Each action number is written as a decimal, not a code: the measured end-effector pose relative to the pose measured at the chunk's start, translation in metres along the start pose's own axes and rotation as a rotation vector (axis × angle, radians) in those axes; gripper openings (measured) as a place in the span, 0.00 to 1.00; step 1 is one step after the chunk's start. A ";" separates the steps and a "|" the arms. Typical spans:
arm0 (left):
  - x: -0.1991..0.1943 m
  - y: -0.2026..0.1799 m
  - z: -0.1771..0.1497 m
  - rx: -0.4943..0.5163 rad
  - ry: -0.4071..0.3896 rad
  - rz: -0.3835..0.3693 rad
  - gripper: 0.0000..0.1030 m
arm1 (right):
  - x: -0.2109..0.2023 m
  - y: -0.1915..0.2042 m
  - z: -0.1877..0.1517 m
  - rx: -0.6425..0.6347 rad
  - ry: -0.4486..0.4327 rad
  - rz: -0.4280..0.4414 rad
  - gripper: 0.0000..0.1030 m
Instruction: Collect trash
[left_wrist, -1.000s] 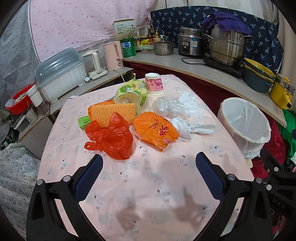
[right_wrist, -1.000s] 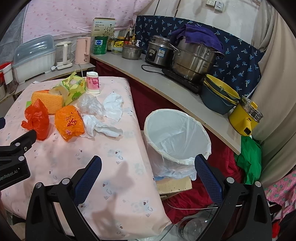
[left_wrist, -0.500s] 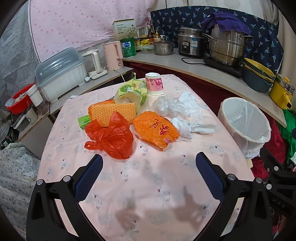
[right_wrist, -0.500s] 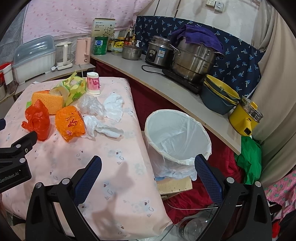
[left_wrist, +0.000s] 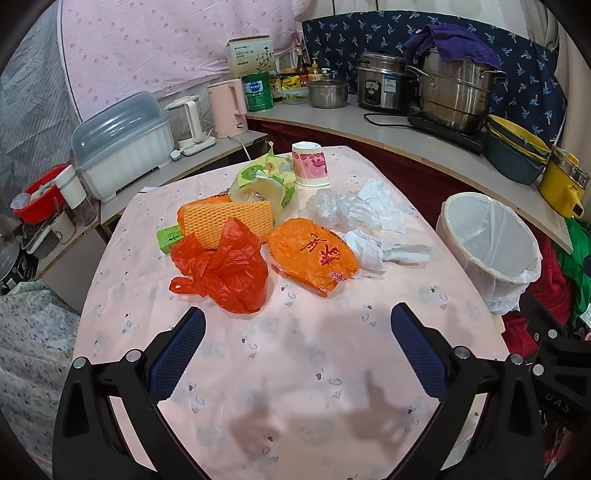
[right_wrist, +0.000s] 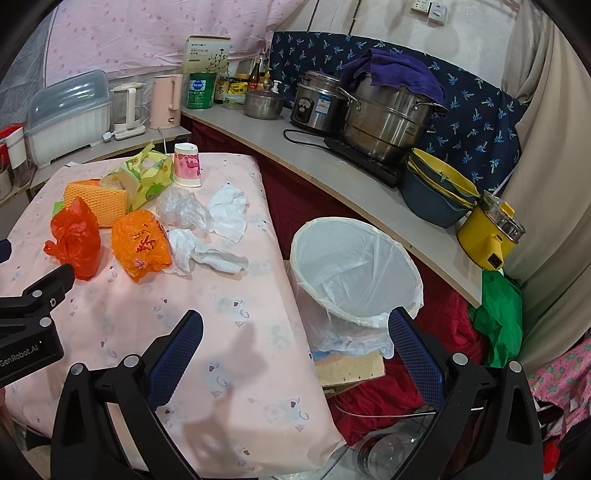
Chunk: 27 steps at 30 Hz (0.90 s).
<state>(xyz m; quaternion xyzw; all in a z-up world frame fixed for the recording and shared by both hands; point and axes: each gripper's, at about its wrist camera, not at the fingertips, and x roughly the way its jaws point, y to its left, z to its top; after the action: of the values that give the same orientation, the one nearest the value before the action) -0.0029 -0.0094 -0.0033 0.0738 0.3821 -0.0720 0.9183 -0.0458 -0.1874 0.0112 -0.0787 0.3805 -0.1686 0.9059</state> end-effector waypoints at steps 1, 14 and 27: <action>-0.001 0.001 -0.001 -0.001 0.000 0.000 0.93 | 0.000 0.001 0.000 0.001 0.000 0.000 0.93; 0.001 0.011 -0.004 -0.018 0.010 0.005 0.93 | 0.000 0.005 0.001 0.004 -0.007 0.004 0.93; 0.007 0.020 -0.002 -0.042 0.024 0.008 0.93 | 0.006 0.010 0.007 0.007 -0.009 0.013 0.93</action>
<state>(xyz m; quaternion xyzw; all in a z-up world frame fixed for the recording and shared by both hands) 0.0049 0.0095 -0.0082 0.0568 0.3943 -0.0593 0.9153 -0.0348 -0.1801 0.0091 -0.0736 0.3764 -0.1637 0.9089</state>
